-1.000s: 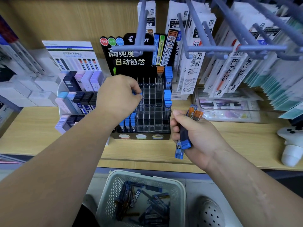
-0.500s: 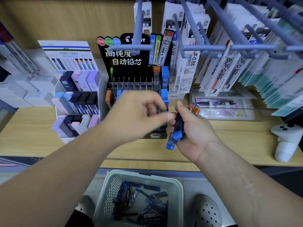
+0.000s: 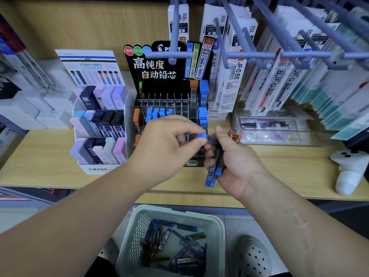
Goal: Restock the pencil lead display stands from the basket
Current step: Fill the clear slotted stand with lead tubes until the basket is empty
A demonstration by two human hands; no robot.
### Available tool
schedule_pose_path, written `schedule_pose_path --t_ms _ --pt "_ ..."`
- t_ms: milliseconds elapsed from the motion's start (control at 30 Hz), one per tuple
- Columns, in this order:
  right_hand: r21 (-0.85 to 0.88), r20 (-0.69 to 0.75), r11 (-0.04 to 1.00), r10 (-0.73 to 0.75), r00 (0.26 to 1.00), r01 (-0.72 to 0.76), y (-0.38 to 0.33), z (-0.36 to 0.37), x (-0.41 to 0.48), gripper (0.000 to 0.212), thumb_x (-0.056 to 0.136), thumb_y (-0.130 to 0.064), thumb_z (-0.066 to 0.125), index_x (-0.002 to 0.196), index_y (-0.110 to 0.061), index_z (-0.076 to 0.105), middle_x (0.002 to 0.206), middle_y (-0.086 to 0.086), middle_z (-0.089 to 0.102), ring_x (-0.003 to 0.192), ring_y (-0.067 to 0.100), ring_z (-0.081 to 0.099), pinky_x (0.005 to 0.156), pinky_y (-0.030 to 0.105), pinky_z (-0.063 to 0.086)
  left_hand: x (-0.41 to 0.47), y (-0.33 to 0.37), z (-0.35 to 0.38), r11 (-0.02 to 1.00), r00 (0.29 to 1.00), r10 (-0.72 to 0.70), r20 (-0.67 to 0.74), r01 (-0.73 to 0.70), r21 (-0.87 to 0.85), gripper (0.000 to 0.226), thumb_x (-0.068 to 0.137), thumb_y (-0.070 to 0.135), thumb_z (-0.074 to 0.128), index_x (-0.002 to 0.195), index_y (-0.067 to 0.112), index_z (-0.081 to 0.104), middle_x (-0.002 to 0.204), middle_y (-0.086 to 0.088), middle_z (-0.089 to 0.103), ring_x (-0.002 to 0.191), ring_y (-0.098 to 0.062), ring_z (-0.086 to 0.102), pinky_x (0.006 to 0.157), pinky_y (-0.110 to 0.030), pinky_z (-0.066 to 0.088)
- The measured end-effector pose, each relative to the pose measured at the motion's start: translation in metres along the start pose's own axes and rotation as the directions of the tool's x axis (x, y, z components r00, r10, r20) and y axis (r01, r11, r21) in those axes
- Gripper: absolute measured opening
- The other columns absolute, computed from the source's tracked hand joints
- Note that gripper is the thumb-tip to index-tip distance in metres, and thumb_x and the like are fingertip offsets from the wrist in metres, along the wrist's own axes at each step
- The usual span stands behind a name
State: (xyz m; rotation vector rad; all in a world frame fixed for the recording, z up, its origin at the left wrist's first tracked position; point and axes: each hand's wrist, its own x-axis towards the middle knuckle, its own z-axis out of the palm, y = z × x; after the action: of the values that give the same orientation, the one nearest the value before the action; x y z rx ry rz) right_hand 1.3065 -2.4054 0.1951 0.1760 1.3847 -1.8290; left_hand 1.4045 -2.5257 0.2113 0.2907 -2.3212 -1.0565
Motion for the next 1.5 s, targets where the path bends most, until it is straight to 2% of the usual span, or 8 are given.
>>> schedule_pose_path --t_ms 200,467,567,900,1033,1133,1300,1500 --pt "-0.057 -0.003 0.997 0.048 0.999 -0.048 -0.001 -0.010 -0.001 0.022 0.098 -0.033 0.065 0.096 -0.011 0.068 0.069 0.005 0.063 0.057 0.013 0.047 0.047 0.023 0.036 0.015 0.000 -0.006 0.980 0.979 -0.174 -0.107 0.161 -0.120 0.020 0.087 0.012 0.076 0.081 0.031 0.074 0.054 0.006 0.062 0.051 -0.030 0.055 0.050 -0.029 0.044" --pt "-0.049 -0.069 0.998 0.035 0.997 -0.039 -0.012 -0.024 -0.005 0.022 0.098 -0.032 0.065 0.095 -0.010 0.065 0.065 0.004 0.062 0.055 0.012 0.049 0.049 0.023 0.038 0.026 -0.012 0.004 0.971 0.995 0.046 -0.085 -0.024 0.240 0.008 0.083 0.015 0.079 0.091 0.015 0.078 0.058 0.027 0.049 0.062 0.007 0.053 0.068 -0.003 0.036" --pt "-0.046 -0.070 0.998 0.031 0.997 -0.035 -0.016 -0.029 -0.006 0.021 0.098 -0.031 0.065 0.095 -0.011 0.065 0.064 0.003 0.062 0.056 0.012 0.049 0.050 0.023 0.037 0.030 -0.018 0.014 0.956 0.999 0.045 -0.022 -0.036 0.292 0.009 0.084 0.016 0.079 0.093 0.014 0.079 0.061 0.028 0.045 0.069 0.017 0.051 0.069 -0.003 0.035" --pt "-0.039 -0.079 0.999 0.018 0.997 -0.021 -0.024 -0.042 -0.011 0.023 0.097 -0.032 0.066 0.096 -0.010 0.065 0.065 0.003 0.062 0.055 0.012 0.049 0.051 0.024 0.038 0.038 -0.025 0.026 0.925 0.999 0.047 0.023 -0.052 0.377 0.007 0.085 0.017 0.078 0.091 0.014 0.077 0.062 0.026 0.044 0.064 0.010 0.047 0.069 -0.021 0.040" --pt "-0.037 -0.066 0.999 0.013 0.998 -0.015 -0.025 -0.043 -0.012 0.023 0.097 -0.033 0.066 0.098 -0.010 0.064 0.065 0.003 0.062 0.055 0.012 0.049 0.050 0.023 0.038 0.041 -0.033 0.020 0.922 0.995 0.057 0.083 -0.084 0.379 0.009 0.083 0.015 0.079 0.092 0.012 0.079 0.077 0.011 0.064 0.065 0.008 0.049 0.074 -0.030 0.051" --pt "-0.038 -0.064 0.999 0.016 0.998 -0.019 -0.025 -0.043 -0.011 0.024 0.097 -0.034 0.066 0.098 -0.010 0.065 0.065 0.003 0.062 0.055 0.012 0.049 0.049 0.023 0.038 0.037 -0.033 0.024 0.913 0.995 0.067 0.078 -0.093 0.398 0.006 0.082 0.017 0.080 0.086 0.013 0.078 0.071 0.021 0.054 0.065 0.007 0.048 0.070 -0.027 0.048" --pt "-0.056 -0.070 0.998 0.015 0.997 -0.019 -0.020 -0.042 -0.011 0.023 0.097 -0.033 0.066 0.095 -0.009 0.066 0.065 0.003 0.062 0.057 0.012 0.049 0.050 0.023 0.038 0.032 -0.038 0.035 0.866 0.995 0.010 0.100 -0.059 0.496 0.016 0.083 0.024 0.079 0.075 0.016 0.067 0.078 0.005 0.060 0.073 -0.019 0.059 0.066 -0.038 0.052" --pt "-0.030 -0.057 0.999 0.030 0.998 -0.031 -0.020 -0.042 -0.009 0.023 0.097 -0.032 0.066 0.096 -0.009 0.066 0.066 0.004 0.063 0.058 0.013 0.050 0.051 0.023 0.038 0.030 -0.036 0.041 0.834 0.996 -0.042 0.075 -0.006 0.551 0.036 0.078 0.026 0.083 0.067 0.018 0.050 0.075 0.005 0.051 0.065 -0.023 0.054 0.059 -0.029 0.036"
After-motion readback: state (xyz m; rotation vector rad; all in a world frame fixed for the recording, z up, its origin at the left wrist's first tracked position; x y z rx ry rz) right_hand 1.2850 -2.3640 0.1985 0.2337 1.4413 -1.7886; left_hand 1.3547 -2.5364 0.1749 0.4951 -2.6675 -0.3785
